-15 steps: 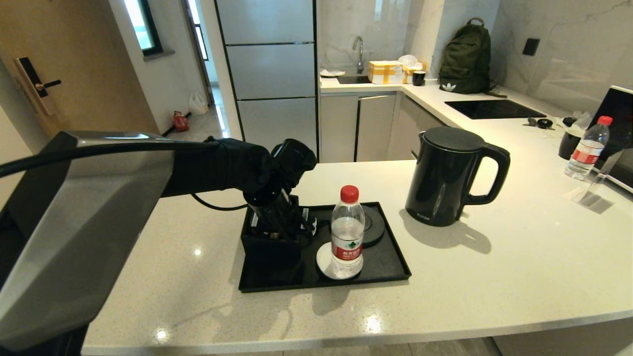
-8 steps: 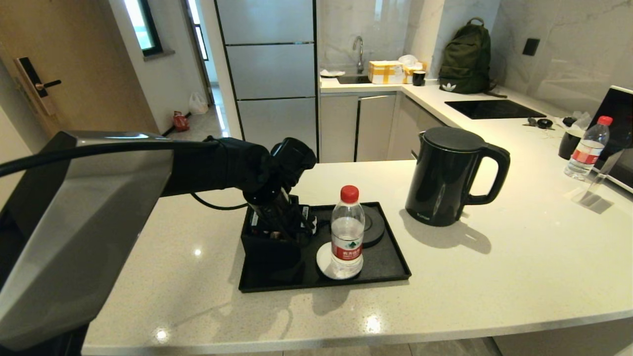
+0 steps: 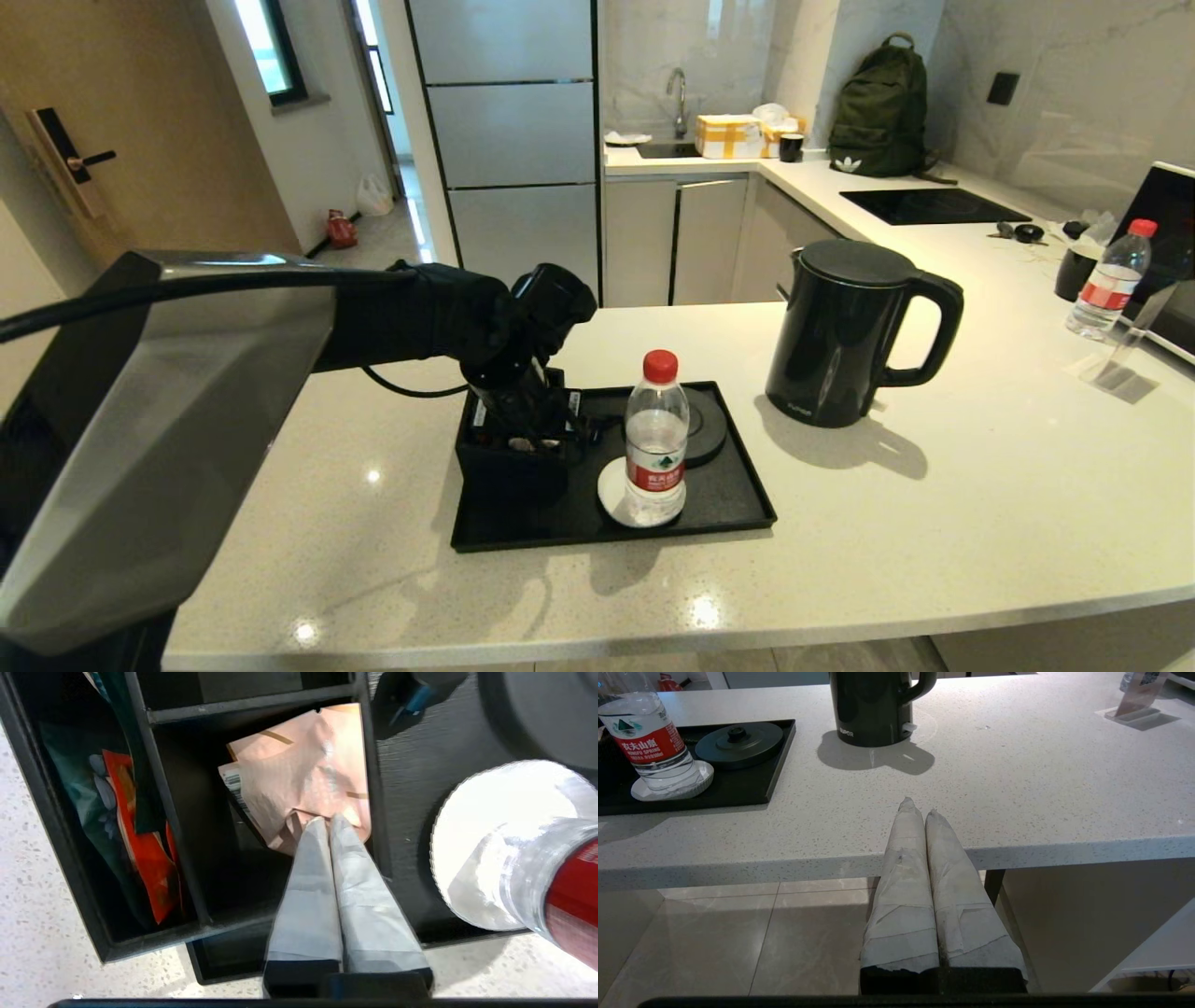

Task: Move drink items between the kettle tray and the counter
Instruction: Pick up the tea bag

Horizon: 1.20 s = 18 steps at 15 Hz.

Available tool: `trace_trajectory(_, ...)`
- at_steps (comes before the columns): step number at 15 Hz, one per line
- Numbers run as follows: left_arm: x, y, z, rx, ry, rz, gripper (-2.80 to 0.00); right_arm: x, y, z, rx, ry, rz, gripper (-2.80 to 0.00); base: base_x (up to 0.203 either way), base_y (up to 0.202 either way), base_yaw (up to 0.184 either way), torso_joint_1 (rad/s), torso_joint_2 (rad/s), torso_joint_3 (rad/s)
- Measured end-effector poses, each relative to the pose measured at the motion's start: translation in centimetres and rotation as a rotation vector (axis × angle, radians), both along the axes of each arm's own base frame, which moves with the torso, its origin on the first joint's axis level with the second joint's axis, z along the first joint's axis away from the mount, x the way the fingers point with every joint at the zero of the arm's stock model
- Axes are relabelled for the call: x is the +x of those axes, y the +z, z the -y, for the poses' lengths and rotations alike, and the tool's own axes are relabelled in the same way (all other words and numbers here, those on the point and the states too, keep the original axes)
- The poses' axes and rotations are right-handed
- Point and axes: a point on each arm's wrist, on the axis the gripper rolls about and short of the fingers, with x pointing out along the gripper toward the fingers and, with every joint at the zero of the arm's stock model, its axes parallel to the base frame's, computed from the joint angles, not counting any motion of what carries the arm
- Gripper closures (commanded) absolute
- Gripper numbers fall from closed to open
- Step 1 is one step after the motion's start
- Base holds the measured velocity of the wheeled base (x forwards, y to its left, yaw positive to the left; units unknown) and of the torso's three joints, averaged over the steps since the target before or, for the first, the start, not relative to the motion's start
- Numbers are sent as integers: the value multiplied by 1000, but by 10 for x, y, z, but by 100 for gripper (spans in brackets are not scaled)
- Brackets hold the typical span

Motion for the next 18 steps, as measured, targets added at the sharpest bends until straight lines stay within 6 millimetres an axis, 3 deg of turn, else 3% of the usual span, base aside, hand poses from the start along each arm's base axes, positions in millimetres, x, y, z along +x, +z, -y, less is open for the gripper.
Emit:
trace_trajectory(8,6,-7,-4,29,30,-2,0,0,0,0,0,0,0,0,0,0,0,0,0,0)
trace_trajectory(18,0,31,-10,-34,39,87,0,0,0,0,0,-1,0,0,0,0,0,0,0,0)
